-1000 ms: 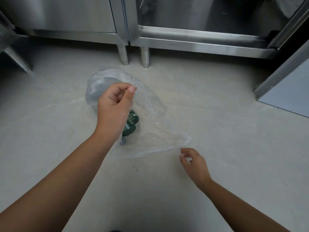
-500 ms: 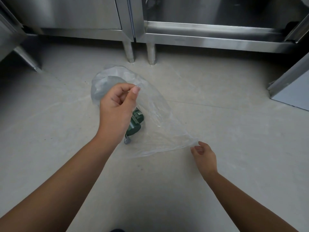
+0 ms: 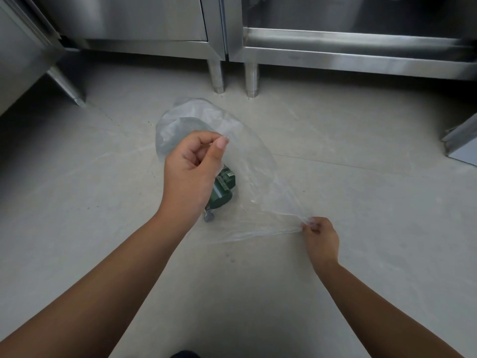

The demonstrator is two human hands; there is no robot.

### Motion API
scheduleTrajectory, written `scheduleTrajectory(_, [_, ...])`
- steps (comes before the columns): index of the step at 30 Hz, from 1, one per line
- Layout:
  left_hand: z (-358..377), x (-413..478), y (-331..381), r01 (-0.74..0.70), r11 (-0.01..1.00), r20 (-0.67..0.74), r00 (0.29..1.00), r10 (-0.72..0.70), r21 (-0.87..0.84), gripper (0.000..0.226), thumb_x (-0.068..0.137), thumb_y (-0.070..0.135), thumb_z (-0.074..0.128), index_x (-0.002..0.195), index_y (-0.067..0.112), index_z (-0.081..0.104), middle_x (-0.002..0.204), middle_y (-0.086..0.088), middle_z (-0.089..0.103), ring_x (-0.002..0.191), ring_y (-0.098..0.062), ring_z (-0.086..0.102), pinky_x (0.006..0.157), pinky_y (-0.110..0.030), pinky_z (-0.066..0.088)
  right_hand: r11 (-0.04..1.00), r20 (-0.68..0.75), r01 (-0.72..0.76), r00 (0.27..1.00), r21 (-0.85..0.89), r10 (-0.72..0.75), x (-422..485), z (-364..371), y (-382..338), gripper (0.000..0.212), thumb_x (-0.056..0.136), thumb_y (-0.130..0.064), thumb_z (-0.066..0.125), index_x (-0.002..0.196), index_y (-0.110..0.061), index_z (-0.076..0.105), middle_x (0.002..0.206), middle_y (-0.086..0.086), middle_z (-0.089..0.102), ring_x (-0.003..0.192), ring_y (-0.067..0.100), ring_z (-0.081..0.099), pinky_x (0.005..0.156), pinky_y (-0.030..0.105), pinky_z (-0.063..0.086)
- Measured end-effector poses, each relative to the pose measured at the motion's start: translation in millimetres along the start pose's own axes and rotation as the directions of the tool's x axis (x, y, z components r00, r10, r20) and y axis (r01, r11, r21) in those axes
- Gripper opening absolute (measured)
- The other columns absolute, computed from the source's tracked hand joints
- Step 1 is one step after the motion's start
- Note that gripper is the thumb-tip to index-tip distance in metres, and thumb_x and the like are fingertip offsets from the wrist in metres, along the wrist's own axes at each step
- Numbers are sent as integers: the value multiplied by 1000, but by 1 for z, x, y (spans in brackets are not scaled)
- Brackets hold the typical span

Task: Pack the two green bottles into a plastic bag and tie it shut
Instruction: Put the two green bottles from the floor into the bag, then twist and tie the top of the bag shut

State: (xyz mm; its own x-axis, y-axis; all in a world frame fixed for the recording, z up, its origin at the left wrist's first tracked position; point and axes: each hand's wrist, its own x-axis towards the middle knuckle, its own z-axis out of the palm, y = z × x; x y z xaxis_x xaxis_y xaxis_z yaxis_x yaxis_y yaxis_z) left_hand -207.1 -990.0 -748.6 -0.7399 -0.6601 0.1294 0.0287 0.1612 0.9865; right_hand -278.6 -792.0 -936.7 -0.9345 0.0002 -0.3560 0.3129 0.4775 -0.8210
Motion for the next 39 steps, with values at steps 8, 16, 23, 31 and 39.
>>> scheduleTrajectory(8, [-1, 1, 2, 4, 1000, -21, 1000, -3, 17, 14, 89, 17, 56, 76, 22, 61, 58, -3, 41, 50, -7, 35, 45, -15, 35, 998, -2, 23, 1000, 61, -23, -7, -8, -8, 13, 82, -1, 55, 81, -13, 53, 77, 9, 59, 79, 30, 58, 72, 35, 45])
scheduleTrajectory(16, [-14, 17, 19, -73, 997, -134, 989, 70, -18, 13, 88, 18, 57, 77, 24, 62, 54, 7, 46, 50, -5, 40, 47, -14, 37, 921, -19, 259, 964, 291, -265, -2, -46, -102, 25, 85, 1, 54, 67, -16, 52, 61, 9, 55, 45, 2, 59, 56, 17, 51])
scheduleTrajectory(23, [-36, 41, 62, -208, 977, -280, 941, 187, -46, 15, 88, 23, 58, 73, 27, 59, 45, 15, 47, 46, -3, 37, 44, -17, 33, 792, 33, 494, 841, 359, -539, -23, -67, -232, 20, 85, -8, 58, 67, -16, 57, 53, 2, 58, 44, 0, 55, 53, 14, 50])
scheduleTrajectory(31, [-41, 62, 125, -429, 903, -339, 851, 400, -12, 18, 82, 32, 60, 64, 34, 58, 55, 12, 52, 53, -10, 43, 53, -27, 37, 572, -34, 678, 658, 461, -752, -56, -85, -338, 22, 82, 0, 59, 64, -13, 59, 42, -8, 57, 45, 3, 53, 53, 19, 49])
scheduleTrajectory(39, [-13, 66, 160, -448, 884, -248, 879, 408, -136, 25, 81, 23, 66, 60, 26, 54, 43, 11, 48, 43, -4, 36, 43, -18, 30, 439, -75, 712, 564, 548, -822, -84, -106, -363, 22, 82, 0, 59, 64, -13, 59, 46, -7, 58, 45, 2, 51, 47, 12, 40])
